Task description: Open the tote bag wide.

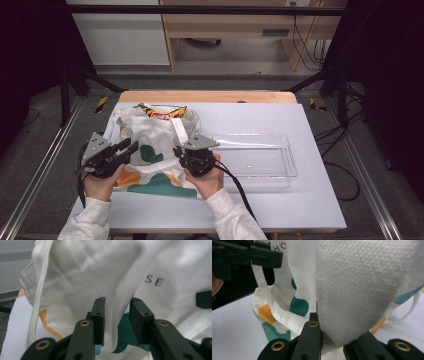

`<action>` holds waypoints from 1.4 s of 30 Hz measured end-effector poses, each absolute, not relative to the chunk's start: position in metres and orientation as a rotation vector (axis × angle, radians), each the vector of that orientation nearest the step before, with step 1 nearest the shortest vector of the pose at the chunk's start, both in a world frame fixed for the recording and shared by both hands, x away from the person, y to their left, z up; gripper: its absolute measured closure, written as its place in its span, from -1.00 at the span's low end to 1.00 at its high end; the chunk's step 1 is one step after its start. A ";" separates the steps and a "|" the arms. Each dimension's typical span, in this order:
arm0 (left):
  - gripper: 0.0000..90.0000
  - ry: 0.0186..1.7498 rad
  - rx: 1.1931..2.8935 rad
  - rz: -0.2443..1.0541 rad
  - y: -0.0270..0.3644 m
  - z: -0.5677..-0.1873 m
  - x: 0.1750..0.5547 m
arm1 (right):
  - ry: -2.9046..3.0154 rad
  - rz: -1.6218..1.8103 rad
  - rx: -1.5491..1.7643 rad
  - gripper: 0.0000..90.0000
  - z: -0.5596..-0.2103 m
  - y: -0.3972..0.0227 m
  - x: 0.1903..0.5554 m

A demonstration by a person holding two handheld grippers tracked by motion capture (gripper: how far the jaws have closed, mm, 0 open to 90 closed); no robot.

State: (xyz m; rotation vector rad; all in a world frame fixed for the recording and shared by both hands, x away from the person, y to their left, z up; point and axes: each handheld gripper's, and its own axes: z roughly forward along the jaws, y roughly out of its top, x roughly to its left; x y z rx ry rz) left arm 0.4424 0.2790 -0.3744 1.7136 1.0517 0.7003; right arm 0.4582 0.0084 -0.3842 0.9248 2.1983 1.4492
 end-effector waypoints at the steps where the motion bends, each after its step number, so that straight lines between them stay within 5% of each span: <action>1: 0.58 1.046 1.726 0.687 0.278 -0.374 0.442 | 2.205 1.452 0.920 0.93 -0.385 0.008 0.457; 6: 0.88 1.041 1.765 0.676 0.275 -0.376 0.440 | 2.211 1.465 0.917 0.93 -0.393 0.008 0.451; 10: 0.92 1.038 1.776 0.669 0.276 -0.379 0.436 | 2.211 1.476 0.923 0.86 -0.397 0.007 0.450; 17: 0.95 1.031 1.789 0.672 0.280 -0.386 0.424 | 2.172 1.539 0.908 0.13 -0.396 0.003 0.441; 21: 0.95 1.034 1.784 0.667 0.281 -0.390 0.421 | 2.126 1.578 0.892 -0.02 -0.388 -0.003 0.435; 42: 0.95 1.034 1.864 0.664 0.282 -0.413 0.404 | 1.999 1.729 0.861 0.44 -0.330 -0.007 0.437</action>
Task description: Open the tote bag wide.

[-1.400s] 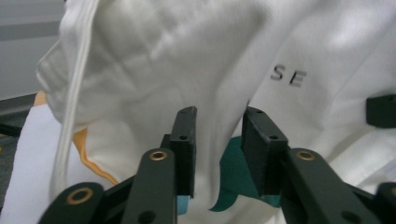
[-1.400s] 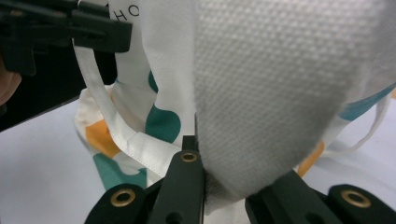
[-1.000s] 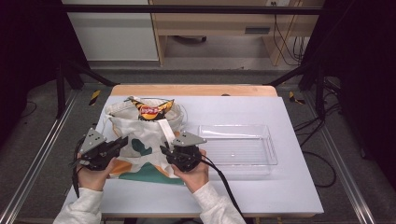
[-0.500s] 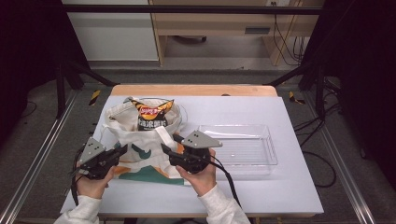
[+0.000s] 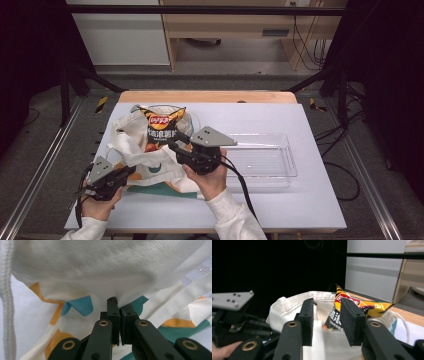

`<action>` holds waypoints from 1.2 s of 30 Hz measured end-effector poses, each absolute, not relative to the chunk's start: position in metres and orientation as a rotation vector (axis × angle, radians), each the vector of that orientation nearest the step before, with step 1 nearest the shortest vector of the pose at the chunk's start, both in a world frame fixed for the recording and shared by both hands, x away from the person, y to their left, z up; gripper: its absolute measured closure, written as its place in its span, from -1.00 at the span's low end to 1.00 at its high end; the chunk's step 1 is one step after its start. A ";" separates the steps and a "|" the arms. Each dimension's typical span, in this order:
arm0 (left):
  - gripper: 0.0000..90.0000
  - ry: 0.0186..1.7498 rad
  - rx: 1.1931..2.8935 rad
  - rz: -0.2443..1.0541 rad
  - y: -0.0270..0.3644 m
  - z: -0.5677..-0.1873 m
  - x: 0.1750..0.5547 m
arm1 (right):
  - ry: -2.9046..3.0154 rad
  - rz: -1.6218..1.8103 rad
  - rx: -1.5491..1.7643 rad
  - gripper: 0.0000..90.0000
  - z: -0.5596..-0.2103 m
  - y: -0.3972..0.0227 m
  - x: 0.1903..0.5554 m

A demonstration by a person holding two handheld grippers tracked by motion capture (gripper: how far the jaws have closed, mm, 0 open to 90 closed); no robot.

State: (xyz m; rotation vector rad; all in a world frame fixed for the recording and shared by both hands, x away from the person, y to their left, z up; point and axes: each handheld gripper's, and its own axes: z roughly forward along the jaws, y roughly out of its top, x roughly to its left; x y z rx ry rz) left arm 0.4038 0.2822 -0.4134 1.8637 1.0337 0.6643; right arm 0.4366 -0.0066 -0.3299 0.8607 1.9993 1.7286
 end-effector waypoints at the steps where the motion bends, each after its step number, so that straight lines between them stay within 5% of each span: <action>1: 0.95 1.034 1.870 0.661 0.282 -0.415 0.404 | 2.007 1.723 0.867 0.49 -0.330 -0.004 0.439; 7: 0.93 1.024 1.879 0.661 0.282 -0.418 0.403 | 2.111 1.620 0.895 0.82 -0.345 0.016 0.453; 12: 0.71 1.033 1.823 0.660 0.289 -0.406 0.399 | 2.155 1.572 0.912 1.00 -0.356 0.019 0.455; 24: 0.97 1.023 1.617 0.712 0.314 -0.360 0.386 | 2.193 1.541 0.919 1.00 -0.371 0.019 0.452; 36: 0.99 0.996 1.715 0.694 0.282 -0.363 0.412 | 2.246 1.543 0.910 1.00 -0.391 0.017 0.438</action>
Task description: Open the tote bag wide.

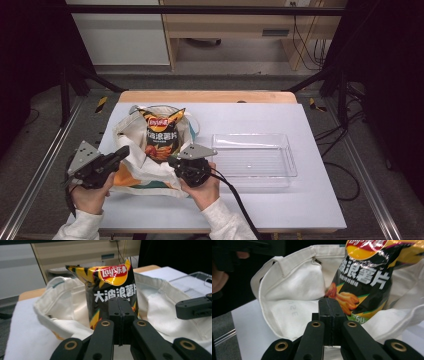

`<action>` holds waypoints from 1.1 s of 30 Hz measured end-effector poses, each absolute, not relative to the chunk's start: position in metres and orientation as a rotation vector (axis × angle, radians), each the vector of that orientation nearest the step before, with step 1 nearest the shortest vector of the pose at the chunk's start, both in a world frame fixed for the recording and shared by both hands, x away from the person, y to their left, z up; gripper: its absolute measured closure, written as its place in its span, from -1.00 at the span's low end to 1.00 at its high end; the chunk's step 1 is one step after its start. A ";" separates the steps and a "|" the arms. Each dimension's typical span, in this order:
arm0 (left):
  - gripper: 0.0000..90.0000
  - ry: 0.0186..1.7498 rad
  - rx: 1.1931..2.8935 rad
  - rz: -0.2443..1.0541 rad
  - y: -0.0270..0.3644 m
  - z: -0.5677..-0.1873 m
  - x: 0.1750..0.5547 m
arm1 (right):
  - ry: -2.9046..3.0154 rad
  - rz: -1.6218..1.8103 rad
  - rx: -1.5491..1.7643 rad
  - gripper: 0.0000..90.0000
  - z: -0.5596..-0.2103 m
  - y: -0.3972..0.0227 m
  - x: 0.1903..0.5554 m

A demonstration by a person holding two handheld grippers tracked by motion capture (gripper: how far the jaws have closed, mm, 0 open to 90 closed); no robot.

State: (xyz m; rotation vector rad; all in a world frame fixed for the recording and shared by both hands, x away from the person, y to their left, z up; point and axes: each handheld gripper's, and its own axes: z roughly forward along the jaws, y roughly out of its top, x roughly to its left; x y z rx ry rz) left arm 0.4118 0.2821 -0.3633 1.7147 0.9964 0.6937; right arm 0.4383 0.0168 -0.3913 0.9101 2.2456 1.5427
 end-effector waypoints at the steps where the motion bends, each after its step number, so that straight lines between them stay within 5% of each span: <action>1: 0.99 0.999 1.736 0.690 0.279 -0.367 0.414 | 2.261 1.539 0.902 1.00 -0.396 0.017 0.435; 33: 0.99 1.102 2.014 0.605 0.284 -0.438 0.408 | 2.351 1.424 0.972 1.00 -0.456 0.019 0.424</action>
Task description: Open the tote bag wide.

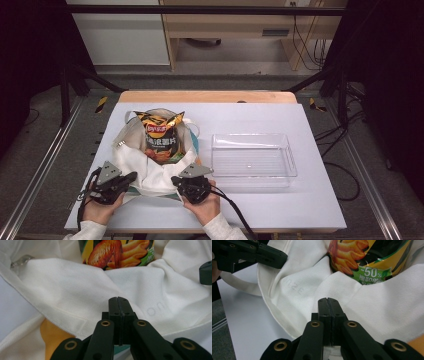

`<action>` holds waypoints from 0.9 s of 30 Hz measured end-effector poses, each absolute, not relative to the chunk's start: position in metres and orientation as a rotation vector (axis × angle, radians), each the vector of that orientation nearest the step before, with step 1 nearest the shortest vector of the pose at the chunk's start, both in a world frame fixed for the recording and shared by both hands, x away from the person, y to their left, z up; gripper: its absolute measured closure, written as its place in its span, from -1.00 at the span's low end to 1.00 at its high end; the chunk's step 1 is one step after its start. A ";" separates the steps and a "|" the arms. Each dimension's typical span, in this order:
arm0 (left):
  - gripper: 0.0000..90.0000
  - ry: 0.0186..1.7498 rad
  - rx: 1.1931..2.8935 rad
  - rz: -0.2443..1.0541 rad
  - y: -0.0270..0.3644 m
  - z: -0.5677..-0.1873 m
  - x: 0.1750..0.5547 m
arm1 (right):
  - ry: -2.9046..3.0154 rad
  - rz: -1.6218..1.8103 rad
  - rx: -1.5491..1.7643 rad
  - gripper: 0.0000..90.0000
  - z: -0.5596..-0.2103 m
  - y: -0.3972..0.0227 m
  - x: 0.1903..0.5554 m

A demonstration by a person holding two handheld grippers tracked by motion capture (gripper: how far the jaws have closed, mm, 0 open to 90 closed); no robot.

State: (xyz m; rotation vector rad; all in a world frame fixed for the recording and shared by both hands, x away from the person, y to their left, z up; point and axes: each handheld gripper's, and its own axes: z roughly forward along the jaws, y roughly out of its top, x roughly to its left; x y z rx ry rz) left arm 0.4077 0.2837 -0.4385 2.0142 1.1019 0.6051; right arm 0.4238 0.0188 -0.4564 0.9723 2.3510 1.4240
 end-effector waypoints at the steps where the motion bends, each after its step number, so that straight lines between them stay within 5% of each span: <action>1: 0.99 1.102 2.014 0.605 0.284 -0.438 0.408 | 2.351 1.424 0.972 1.00 -0.456 0.019 0.424; 19: 1.00 1.083 1.963 0.619 0.284 -0.427 0.409 | 2.283 1.300 1.030 1.00 -0.464 0.022 0.438; 27: 1.00 1.096 1.967 0.678 0.279 -0.423 0.445 | 2.296 1.276 1.024 1.00 -0.466 0.024 0.437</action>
